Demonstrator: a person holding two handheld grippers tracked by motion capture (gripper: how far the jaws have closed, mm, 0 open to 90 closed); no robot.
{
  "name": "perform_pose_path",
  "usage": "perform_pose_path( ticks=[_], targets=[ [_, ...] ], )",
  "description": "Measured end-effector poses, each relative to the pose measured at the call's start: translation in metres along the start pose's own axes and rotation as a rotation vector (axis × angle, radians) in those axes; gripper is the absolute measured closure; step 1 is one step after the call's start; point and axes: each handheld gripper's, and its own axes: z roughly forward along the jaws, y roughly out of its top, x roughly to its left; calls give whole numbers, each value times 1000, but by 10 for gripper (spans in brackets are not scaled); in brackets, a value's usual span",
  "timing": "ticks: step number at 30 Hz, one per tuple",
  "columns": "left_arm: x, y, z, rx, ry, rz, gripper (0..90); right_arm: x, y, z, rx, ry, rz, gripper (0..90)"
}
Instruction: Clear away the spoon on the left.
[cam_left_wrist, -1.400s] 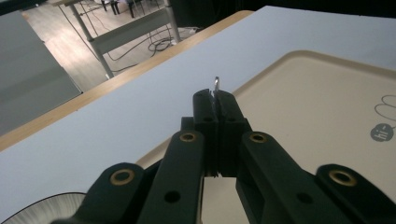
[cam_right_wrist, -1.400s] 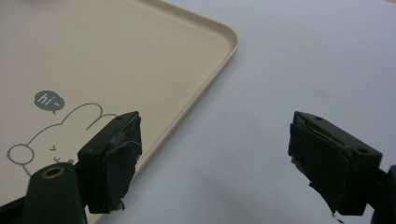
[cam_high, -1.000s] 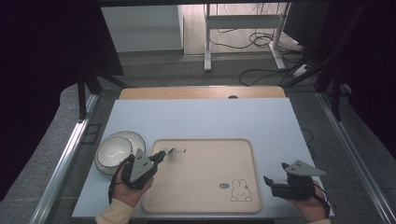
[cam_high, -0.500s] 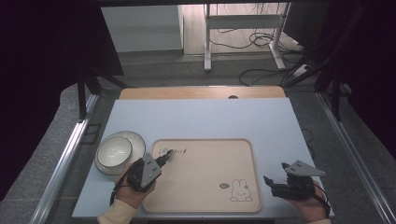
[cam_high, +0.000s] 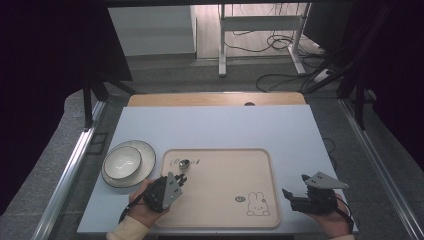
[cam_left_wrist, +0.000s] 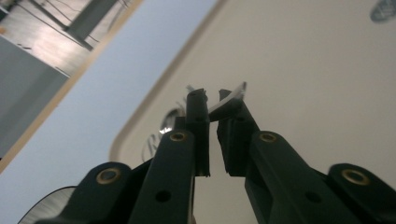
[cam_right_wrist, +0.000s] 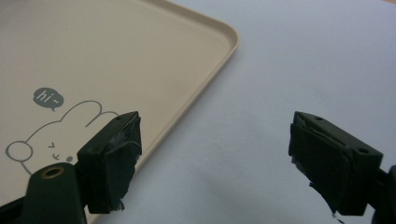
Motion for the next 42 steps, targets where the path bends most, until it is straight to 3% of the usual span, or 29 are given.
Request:
perform_pose_path(
  ticks=[5, 16, 20, 25, 29, 32, 37, 42],
  targets=[
    [-6, 0, 6, 43, -42, 15, 840, 0, 0, 0, 0, -2, -1, 174],
    [-10, -1, 12, 88, -81, 19, 835, 1, 0, 1, 6, 0, -6, 174],
    [-9, -4, 17, 126, -128, 14, 808, 1, 0, 1, 6, -1, -3, 174],
    [-6, -8, 22, 162, -220, -25, 642, 1, 0, 1, 5, -2, -5, 174],
    [-2, -9, 20, 130, -246, -59, 457, 0, 0, 1, 6, -5, -5, 174],
    [2, -10, 19, 134, -298, -86, 323, 0, -1, 1, 5, -5, -5, 173],
    [4, -12, 17, 125, -314, -104, 222, 0, 0, 1, 5, -5, -5, 173],
    [10, -12, 12, 88, -281, -140, 214, 0, 0, 1, 4, -5, -5, 173]
  ],
)
